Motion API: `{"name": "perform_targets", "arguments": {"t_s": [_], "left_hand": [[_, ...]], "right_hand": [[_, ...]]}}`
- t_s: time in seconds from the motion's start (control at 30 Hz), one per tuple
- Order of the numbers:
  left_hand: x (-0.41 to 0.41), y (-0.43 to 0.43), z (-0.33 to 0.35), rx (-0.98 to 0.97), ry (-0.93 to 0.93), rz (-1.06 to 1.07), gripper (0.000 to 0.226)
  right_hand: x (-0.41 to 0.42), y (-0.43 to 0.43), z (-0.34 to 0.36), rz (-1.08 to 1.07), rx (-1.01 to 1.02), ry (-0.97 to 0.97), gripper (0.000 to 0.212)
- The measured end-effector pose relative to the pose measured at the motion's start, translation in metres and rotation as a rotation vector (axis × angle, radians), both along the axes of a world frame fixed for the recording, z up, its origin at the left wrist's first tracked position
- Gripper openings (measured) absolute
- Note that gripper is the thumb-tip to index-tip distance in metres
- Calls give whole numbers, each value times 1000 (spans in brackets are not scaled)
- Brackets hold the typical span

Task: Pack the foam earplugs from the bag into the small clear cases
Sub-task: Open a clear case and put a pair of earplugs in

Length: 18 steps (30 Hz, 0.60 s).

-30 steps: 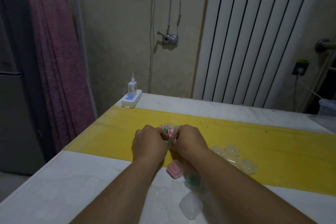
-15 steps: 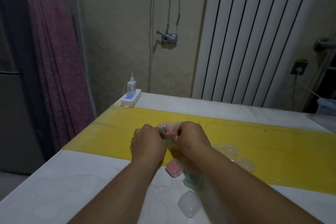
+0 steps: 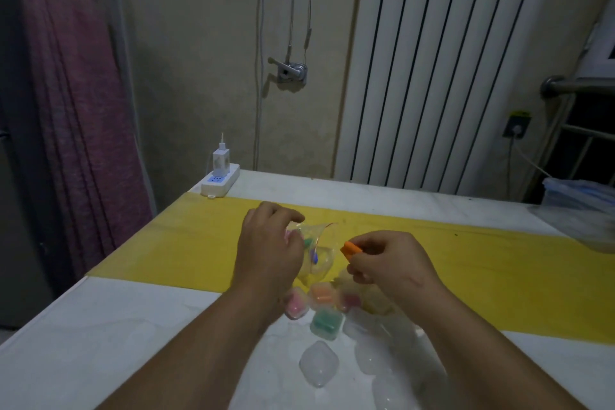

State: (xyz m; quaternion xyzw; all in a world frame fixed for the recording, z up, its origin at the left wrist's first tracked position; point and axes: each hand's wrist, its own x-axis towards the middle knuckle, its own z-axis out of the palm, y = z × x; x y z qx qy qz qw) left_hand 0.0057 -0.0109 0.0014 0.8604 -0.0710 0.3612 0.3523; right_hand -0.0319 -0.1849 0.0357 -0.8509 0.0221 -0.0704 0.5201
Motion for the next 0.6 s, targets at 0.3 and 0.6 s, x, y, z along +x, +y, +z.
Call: {"name": "perform_targets", "arguments": {"t_s": [0.3, 0.6], "left_hand": [[-37, -34, 15, -561, 313, -576, 24], [-34, -33, 12, -602, 402, -604, 7]], "right_hand": [[-18, -13, -3, 52, 344, -81, 9], [-13, -11, -13, 65, 429, -51, 9]]}}
